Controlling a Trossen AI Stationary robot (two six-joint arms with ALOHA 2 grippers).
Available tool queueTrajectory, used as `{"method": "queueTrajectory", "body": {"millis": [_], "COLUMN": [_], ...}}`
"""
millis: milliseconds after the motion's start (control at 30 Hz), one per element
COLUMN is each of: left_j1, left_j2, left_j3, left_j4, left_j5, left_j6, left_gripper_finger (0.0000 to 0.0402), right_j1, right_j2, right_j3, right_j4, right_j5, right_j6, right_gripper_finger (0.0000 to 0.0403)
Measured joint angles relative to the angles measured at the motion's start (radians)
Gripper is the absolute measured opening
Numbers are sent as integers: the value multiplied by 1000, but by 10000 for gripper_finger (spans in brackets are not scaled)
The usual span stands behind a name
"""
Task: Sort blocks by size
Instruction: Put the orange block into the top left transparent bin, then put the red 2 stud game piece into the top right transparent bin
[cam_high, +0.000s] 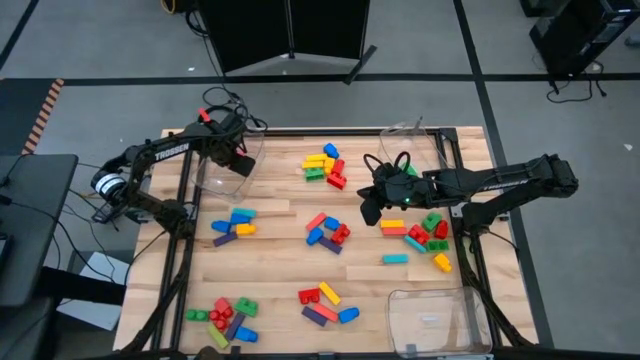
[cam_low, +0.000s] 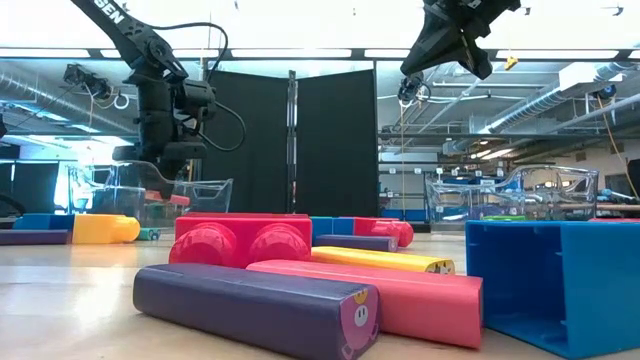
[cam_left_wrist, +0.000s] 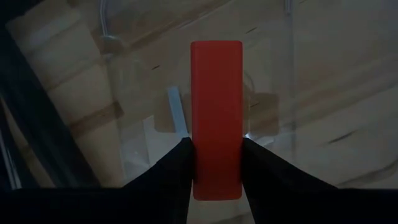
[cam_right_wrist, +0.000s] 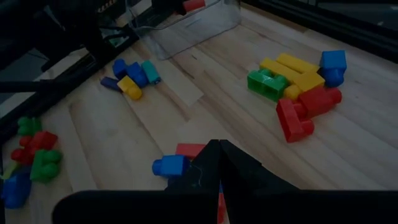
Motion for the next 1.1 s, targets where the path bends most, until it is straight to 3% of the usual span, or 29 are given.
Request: {"method": "queueTrajectory", "body": {"millis": [200,567,1100], "left_j1": [0,0,0], "left_j2": [0,0,0], "left_j3": [0,0,0], "left_j4": [-10,13,30], "left_j5": [0,-1,-4], "left_j6": [2,3,3], "left_gripper_finger": [136,195,198], "right_j1": [0,0,0], "right_j2": [0,0,0], "right_j3": [0,0,0], "right_j4": [0,0,0], "right_j5": [0,0,-1], "right_j6": [0,0,-11], "right_gripper_finger": [20,20,20]}}
